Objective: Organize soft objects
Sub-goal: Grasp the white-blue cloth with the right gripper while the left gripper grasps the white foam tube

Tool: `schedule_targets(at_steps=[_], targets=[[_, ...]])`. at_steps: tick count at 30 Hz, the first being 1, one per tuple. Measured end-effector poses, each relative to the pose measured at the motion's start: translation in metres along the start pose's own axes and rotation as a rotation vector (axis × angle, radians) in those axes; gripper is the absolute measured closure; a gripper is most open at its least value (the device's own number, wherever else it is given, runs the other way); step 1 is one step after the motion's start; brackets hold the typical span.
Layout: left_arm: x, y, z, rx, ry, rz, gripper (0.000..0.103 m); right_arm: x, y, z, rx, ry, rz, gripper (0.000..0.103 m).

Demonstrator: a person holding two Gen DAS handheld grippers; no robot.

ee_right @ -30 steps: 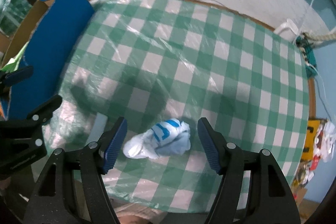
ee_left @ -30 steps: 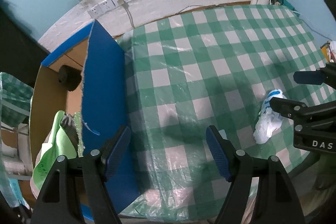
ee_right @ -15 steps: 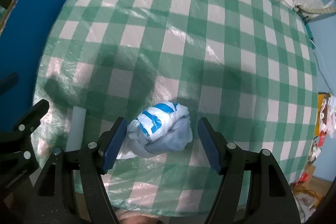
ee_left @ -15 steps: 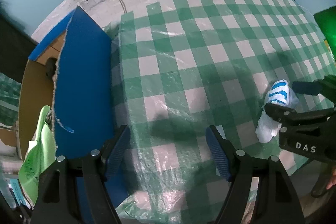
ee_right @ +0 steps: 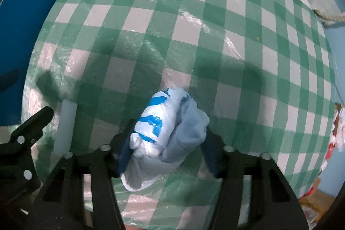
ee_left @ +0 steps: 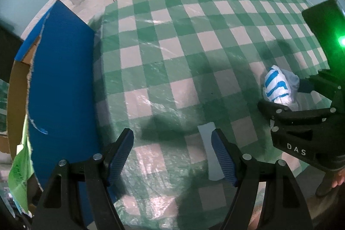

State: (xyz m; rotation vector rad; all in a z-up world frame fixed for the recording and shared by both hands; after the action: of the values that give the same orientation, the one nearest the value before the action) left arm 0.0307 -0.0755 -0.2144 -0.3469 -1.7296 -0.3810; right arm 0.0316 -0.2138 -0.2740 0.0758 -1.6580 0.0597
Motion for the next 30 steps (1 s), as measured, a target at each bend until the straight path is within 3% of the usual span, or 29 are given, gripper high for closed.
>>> schedule_targets(at_steps=[15, 19, 24, 28, 30], targets=[[-0.026, -0.013, 0.01, 0.043, 0.089, 0.105, 0.027, 0.027, 0.006, 0.005, 0.059, -0.04, -0.03, 0.052], [-0.029, -0.016, 0.014, 0.04, 0.098, 0.118, 0.033, 0.034, 0.006, 0.013, 0.075, -0.034, -0.042, 0.052], [-0.029, -0.028, 0.019, -0.002, 0.093, 0.103, 0.056, 0.04, 0.008, 0.018, 0.079, -0.036, -0.047, 0.052], [-0.028, -0.035, 0.023, -0.017, 0.09, 0.134, 0.081, 0.036, 0.005, 0.02, 0.078, -0.039, -0.049, 0.052], [-0.023, -0.046, 0.023, -0.015, 0.086, 0.141, 0.085, 0.036, 0.005, 0.02, 0.079, -0.04, -0.05, 0.052]])
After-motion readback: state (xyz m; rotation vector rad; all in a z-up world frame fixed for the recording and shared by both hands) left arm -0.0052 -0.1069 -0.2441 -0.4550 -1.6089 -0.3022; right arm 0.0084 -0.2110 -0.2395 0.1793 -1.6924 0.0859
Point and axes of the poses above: each gripper's, at about its wrist camera, not at the fingertips, and x roughly against the way its jaws point, y to its left, z to its underside, the point moved 5 cm from there along -x, roughly the way its jaws point, and after that the axes turned 3 degrees about z, right-handed, at the moved point
